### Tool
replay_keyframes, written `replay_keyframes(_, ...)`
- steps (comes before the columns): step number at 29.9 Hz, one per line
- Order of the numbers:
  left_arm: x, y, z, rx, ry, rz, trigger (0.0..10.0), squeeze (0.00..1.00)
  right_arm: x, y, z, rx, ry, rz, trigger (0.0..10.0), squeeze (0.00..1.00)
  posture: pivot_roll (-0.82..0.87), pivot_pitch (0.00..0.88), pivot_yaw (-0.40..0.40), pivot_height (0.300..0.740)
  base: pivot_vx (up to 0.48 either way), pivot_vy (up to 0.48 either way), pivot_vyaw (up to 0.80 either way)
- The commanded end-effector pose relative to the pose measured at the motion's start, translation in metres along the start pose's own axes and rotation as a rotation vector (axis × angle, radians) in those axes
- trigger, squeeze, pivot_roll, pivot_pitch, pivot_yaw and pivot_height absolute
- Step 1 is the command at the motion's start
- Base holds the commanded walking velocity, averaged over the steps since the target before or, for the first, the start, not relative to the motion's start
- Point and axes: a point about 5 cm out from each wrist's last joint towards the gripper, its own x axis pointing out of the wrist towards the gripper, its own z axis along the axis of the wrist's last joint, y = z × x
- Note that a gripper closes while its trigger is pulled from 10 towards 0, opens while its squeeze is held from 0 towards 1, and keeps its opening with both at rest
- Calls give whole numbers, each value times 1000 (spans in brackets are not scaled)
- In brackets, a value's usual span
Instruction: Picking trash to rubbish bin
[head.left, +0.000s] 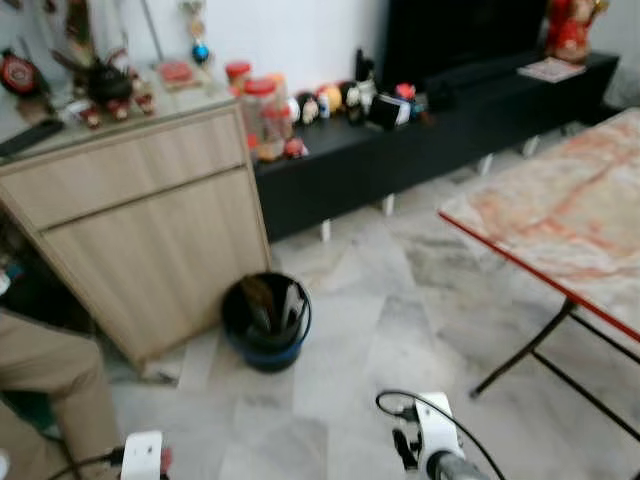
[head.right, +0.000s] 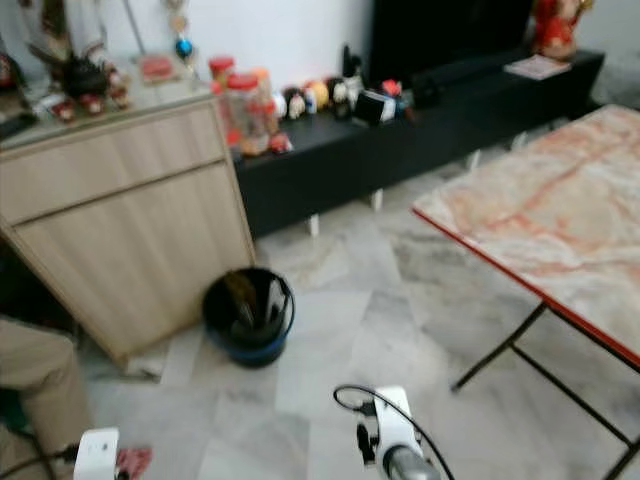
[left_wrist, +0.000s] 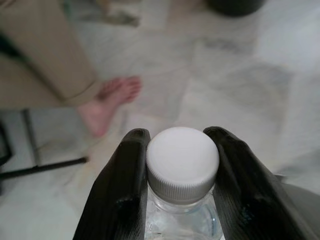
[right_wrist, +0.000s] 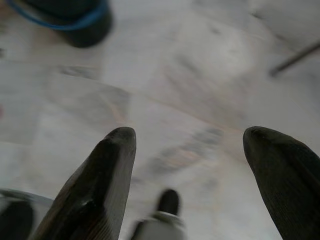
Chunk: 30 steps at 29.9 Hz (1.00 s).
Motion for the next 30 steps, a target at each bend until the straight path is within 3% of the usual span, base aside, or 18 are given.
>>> replay_keyframes(1,0,13,2,26,-10,28,10000,0,3,12,12,-6,-30,31,10000,0,86,0,47,740,311,0,0)
replay_keyframes(17,0,10,2,30,-10,19,10000,0,3,14,13,-21,-39,43,10000,0,88,0,40,740,331,0,588)
replay_keyframes(30,2,9,10,16,-27,21,10000,0,4,13,24,13,-63,49,10000,0,105,0,32,740,314,0,0)
